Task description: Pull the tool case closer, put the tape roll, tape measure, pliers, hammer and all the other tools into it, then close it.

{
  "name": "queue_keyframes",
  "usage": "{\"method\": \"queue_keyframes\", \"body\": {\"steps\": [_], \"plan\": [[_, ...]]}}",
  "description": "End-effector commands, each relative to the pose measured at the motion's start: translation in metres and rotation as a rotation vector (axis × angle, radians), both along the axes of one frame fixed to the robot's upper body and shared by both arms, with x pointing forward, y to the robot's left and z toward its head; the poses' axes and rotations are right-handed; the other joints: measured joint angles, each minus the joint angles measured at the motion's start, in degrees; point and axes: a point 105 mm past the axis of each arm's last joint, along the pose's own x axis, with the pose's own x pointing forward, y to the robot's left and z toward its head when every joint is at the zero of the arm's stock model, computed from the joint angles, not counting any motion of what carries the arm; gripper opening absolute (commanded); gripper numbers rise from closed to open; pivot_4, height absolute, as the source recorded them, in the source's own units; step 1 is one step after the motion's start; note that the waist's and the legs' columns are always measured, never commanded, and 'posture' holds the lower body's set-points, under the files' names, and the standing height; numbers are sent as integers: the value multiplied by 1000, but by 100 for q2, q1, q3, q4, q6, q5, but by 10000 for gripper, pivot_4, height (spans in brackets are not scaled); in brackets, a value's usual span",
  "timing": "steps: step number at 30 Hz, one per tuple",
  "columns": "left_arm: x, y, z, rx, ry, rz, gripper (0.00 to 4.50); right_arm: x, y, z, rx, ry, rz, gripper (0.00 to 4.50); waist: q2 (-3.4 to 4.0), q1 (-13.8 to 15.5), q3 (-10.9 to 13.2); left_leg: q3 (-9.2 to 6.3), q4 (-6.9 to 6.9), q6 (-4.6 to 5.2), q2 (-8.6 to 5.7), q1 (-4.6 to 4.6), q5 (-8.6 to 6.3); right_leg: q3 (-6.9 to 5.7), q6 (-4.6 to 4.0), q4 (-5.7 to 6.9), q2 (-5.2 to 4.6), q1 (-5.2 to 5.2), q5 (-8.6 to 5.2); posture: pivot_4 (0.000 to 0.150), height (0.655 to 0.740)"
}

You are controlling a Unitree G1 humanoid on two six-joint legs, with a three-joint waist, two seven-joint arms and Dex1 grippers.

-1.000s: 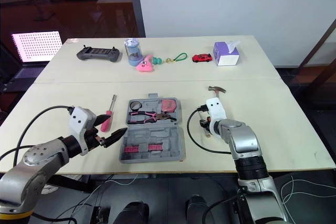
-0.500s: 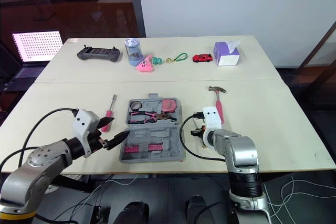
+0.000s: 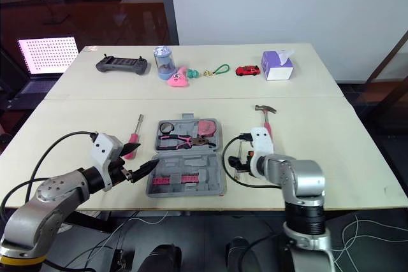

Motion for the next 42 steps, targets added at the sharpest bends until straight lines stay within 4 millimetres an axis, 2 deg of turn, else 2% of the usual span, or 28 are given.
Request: {"method": "queue_keyframes", "body": {"steps": [1, 3, 5, 6, 9, 11, 17, 22, 28, 42], "plan": [[-2, 1, 11, -2, -60, -11, 45000, 8, 13, 42, -14, -130, 228, 44470, 1, -25, 1, 0, -1, 0, 0, 1, 0, 0, 0, 0, 0, -1, 0, 1500, 7400], [-4, 3, 14, -9, -74, -20, 45000, 13, 20, 62, -116, -237, 434, 44470, 5, -55, 3, 1, -2, 3, 1, 3, -2, 1, 0, 1, 3, -3, 0, 1500, 7400], [-5, 4, 17, -17, -85, -24, 45000, 14, 23, 69, -227, -302, 596, 44470, 3, -69, 4, 1, -4, 5, 2, 3, -3, 0, 1, -1, 3, -2, -1, 1500, 7400], [-7, 6, 18, -19, -90, -29, 45000, 16, 26, 73, -306, -389, 714, 44470, 2, -68, 4, 1, -4, 5, 2, 2, -3, -1, 1, -4, 2, -2, -1, 1500, 7400], [-10, 13, 23, -18, -104, -34, 45000, 20, 25, 70, -581, -534, 1052, 44470, -5, -67, 7, 5, 0, 7, 2, -1, -4, -2, 4, -14, -1, 3, -1, 1500, 7400], [-12, 18, 25, -18, -110, -32, 45000, 24, 19, 63, -717, -558, 1216, 44470, -5, -70, 9, 8, 5, 7, 2, -4, -4, -1, 10, -18, -2, 3, 3, 1500, 7400], [-22, 35, 30, -9, -123, -19, 45000, 26, 19, 60, -778, -468, 1544, 44470, -5, -90, 13, 8, 11, 3, 2, -5, -2, 0, 10, -18, -2, 3, 4, 1500, 7400], [-31, 44, 30, -11, -126, -13, 45000, 23, 31, 55, -800, -419, 1747, 44470, -5, -128, 13, 6, 11, -2, 2, -4, 0, 0, 9, -19, -2, 3, 4, 1500, 7400], [-38, 44, 29, -21, -127, -13, 45000, 22, 39, 40, -855, -376, 1900, 44470, -5, -81, 14, 6, 15, -2, 2, -6, 0, 0, 9, -18, -4, 4, 5, 1500, 7400], [-48, 42, 19, -12, -99, 4, 45000, 35, 45, 18, -961, -343, 2010, 44470, -3, -94, 15, 6, 17, -6, 2, -4, 2, 0, 8, -15, -3, 3, 5, 1500, 7400]]}}
